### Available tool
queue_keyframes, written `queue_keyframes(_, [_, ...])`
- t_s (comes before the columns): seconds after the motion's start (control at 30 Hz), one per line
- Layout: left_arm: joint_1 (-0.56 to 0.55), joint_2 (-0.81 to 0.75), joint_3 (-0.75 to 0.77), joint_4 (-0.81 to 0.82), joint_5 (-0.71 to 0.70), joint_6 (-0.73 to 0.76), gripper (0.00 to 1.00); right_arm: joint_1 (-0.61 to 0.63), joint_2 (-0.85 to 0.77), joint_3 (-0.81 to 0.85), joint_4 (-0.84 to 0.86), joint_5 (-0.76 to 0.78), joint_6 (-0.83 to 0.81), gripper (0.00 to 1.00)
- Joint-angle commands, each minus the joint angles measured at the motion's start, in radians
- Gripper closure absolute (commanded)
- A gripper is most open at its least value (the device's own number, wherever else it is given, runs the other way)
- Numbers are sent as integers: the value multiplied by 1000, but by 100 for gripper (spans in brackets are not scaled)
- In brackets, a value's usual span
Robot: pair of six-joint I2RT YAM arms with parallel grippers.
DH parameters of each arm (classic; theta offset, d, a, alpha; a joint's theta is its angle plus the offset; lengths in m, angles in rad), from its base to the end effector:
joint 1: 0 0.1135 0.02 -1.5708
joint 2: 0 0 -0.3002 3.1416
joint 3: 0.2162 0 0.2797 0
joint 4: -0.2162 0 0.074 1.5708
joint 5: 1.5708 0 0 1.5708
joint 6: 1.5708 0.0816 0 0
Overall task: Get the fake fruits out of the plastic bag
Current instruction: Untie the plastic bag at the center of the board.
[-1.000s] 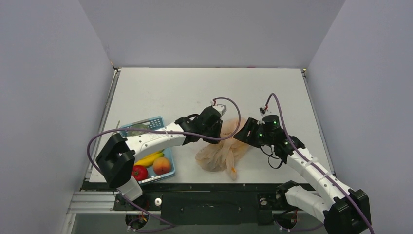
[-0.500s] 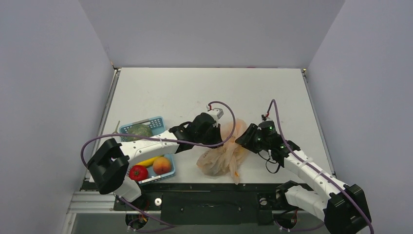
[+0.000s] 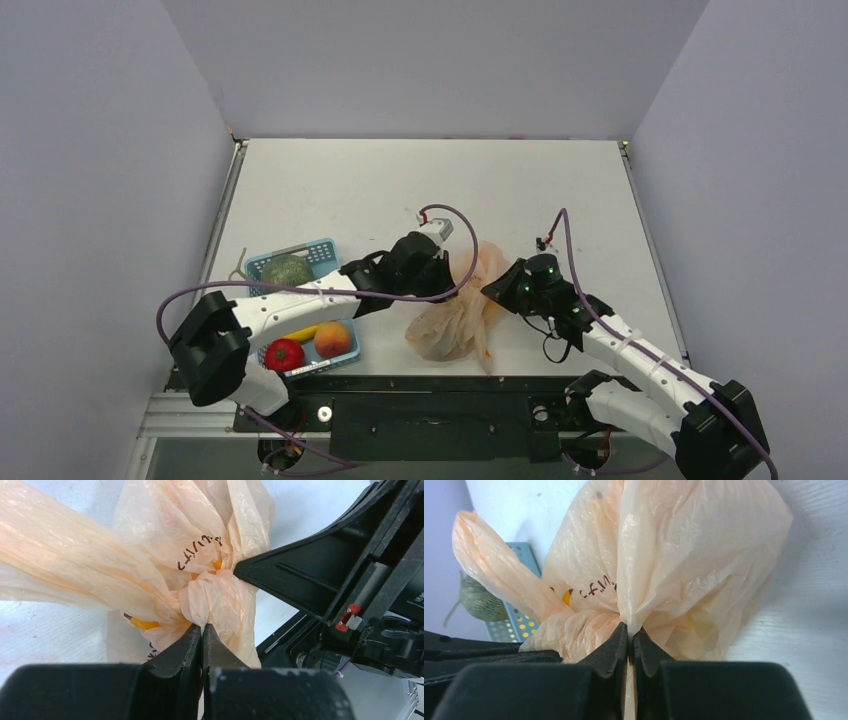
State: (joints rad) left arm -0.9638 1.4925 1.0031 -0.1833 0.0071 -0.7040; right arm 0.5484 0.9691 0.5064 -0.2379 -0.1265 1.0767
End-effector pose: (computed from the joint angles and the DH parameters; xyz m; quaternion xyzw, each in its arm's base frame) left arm 0.2206 -0.3186 0.2404 0.1182 0.8931 -0.3236 0.2893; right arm 0.1992 0.1338 0.1928 0.2106 0.8806 0.3448 0.2477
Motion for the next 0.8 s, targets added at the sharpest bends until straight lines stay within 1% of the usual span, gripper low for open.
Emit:
queue_keyframes(0.0, [-6, -99, -25, -4, -51, -15, 100, -23, -48, -2, 65, 53, 19, 100])
queue_keyframes(0.1, [-6, -142, -56, -30, -82, -26, 100, -49, -78, -15, 62, 53, 16, 100])
queue_keyframes(0.17, [-6, -186, -82, -45, -114, -31, 100, -88, -111, -22, 55, 48, 7, 100])
queue_keyframes(0.37, [-5, -366, -201, -66, -216, -72, 100, -196, -216, -21, 8, 65, -59, 100])
queue_keyframes(0.47, [-2, -457, -270, -49, -258, -99, 100, -245, -245, -7, -54, 66, -125, 100])
queue_keyframes(0.57, [2, -507, -311, -48, -271, -112, 100, -296, -264, 30, -136, 98, -174, 100])
queue_keyframes(0.67, [8, -547, -315, -92, -261, -115, 100, -316, -302, 49, -202, 169, -247, 100])
queue_keyframes(0.77, [8, -584, -333, -95, -237, -126, 100, -324, -318, 80, -263, 223, -326, 100])
